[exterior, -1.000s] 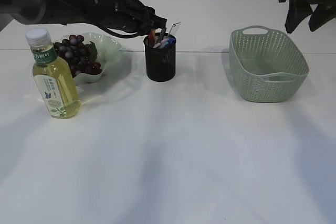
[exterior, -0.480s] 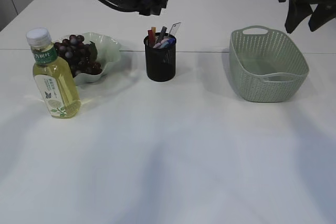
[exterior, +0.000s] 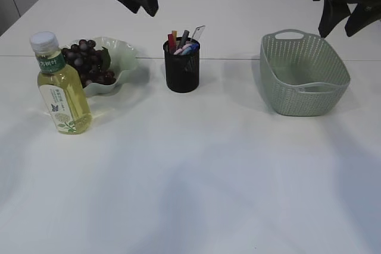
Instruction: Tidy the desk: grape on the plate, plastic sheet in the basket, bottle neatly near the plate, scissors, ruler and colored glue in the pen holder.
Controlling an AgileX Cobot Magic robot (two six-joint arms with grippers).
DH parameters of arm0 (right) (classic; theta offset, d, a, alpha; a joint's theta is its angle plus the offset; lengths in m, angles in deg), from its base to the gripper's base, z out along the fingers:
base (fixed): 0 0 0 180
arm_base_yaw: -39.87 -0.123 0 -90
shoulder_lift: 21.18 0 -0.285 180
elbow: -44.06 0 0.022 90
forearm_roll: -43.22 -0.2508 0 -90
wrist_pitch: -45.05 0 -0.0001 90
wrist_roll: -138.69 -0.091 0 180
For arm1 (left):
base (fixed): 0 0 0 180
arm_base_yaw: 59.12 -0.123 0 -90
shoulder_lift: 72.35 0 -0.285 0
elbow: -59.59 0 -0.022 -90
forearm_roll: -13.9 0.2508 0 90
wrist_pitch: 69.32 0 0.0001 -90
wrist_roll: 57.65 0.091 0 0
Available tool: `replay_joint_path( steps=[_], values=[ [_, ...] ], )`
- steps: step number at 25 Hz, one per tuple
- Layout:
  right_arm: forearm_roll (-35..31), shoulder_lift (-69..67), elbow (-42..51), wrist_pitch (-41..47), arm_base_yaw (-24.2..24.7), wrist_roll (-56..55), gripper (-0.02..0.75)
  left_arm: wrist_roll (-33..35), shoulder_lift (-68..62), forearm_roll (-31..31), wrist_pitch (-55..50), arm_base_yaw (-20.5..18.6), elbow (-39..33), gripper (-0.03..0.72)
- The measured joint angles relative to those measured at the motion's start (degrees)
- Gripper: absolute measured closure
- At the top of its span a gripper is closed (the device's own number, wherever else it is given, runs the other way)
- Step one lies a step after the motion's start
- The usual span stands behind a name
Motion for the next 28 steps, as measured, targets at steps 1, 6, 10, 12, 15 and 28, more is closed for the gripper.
replay_joint_path(
  steps=[1,6,10,12,15,28],
  values=[
    [0.0,0.0,0.0,0.0,0.0,0.0,0.333,-3.1,0.1,2.0,-1.1,0.0,1.1,0.401],
    [-0.5,0.0,0.0,0.0,0.0,0.0,0.333,-8.0,3.1,5.4,-2.9,-0.5,2.1,0.4],
    [-2.3,0.2,0.0,0.0,0.0,0.0,0.333,-8.3,5.7,5.3,-3.2,-0.6,2.3,0.336],
    [-3.5,0.6,0.0,0.0,0.0,-0.1,0.333,-8.3,7.0,4.5,-3.3,-0.6,2.3,0.281],
    [-5.0,1.3,0.0,0.0,0.0,-0.8,0.333,-8.3,9.1,2.7,-3.6,-0.6,2.3,0.266],
    [-8.7,2.8,0.0,0.0,0.0,-0.4,0.333,-3.4,18.6,0.1,-3.9,-0.6,0.6,0.318]
  ],
)
